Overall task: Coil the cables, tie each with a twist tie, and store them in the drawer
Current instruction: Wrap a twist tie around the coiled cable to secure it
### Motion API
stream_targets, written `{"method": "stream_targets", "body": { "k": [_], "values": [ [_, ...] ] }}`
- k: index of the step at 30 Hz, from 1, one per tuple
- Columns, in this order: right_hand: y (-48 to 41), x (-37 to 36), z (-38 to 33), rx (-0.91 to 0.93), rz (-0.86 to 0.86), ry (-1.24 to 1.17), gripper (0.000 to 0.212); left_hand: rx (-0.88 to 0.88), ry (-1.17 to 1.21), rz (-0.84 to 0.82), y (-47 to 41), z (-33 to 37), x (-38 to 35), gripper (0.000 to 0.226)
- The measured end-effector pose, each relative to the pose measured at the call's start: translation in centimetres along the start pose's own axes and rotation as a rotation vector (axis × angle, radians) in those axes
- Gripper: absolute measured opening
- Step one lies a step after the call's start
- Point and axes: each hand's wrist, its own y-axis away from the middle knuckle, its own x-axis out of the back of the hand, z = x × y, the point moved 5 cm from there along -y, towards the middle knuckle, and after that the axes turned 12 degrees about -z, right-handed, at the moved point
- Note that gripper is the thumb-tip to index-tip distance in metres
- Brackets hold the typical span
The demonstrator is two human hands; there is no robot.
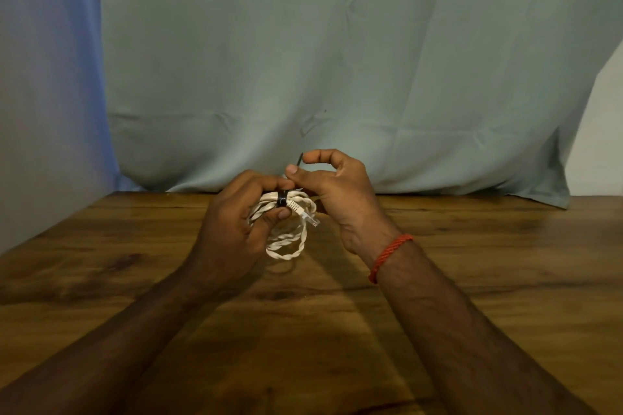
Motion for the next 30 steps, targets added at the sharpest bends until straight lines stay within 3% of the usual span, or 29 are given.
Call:
{"method": "stream_targets", "body": {
  "k": [5,15,23,30],
  "values": [
    [-0.2,-0.5,0.2,-0.001,-0.071,0.09,0.013,0.057,-0.014,0.02,0.1,-0.6,0.1,0.021],
    [-0.7,-0.4,1.2,-0.043,-0.109,0.217,0.028,0.15,0.052,0.005,0.3,-1.7,-0.1,0.015],
    [-0.3,-0.6,0.0,0.223,-0.044,0.662,0.027,0.186,0.058,-0.001,0.3,-2.0,0.0,0.014],
    [0.3,-0.5,-1.3,0.444,0.016,0.635,0.014,0.387,0.242,0.013,0.6,-4.5,-0.1,0.012]
  ]
}}
